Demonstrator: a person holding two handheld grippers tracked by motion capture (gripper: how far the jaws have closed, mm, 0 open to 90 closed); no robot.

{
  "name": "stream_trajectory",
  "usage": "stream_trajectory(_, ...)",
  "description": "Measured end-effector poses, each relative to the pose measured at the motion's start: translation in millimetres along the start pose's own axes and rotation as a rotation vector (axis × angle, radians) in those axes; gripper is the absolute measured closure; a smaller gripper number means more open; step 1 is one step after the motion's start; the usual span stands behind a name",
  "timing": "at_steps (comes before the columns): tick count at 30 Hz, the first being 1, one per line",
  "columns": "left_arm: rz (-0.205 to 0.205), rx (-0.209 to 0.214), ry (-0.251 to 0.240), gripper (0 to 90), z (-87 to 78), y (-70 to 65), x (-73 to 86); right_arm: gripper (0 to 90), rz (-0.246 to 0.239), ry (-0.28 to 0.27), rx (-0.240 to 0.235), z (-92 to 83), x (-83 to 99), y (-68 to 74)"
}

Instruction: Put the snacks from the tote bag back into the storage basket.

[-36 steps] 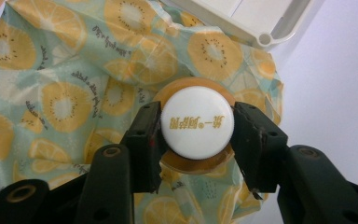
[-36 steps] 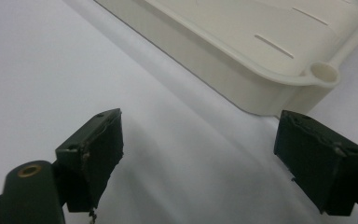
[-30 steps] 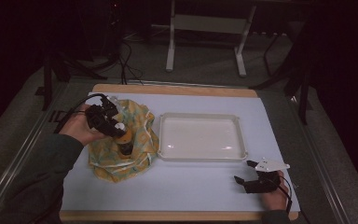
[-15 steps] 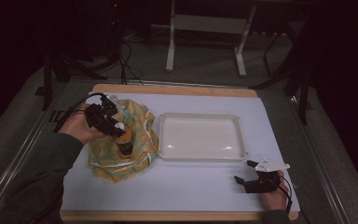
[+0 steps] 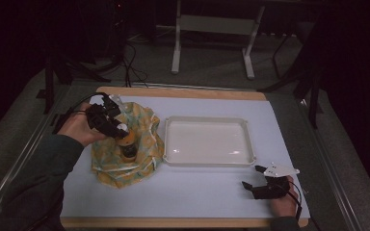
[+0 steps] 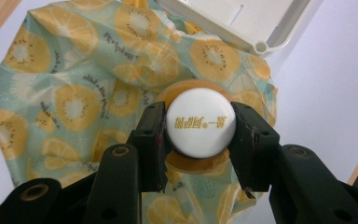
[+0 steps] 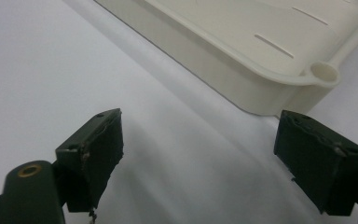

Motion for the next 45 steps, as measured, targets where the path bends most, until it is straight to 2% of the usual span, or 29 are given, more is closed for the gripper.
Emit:
stream_trajectory(24,0.032,-0.01,0.019,58.9,-24.7,-2.3,-10.2,15.2,0.0,-0.002,0.0,0.1,-0.1,-0.1)
stream_trajectory(45,0.051,-0.044,0.02,58.9,-53.4,-6.7,-22.7,15.2,0.004,-0.003,-0.002,0.1,0.0,-0.3)
Point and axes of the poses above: each handheld gripper's, and its own axes: z roughly forward along the jaws, x roughly out of its underside, y roughly to its left, the point moved 1 cm from there along z, roughly forward along the jaws, and after that the axes turned 1 degree about -x, right-handed, at the moved point
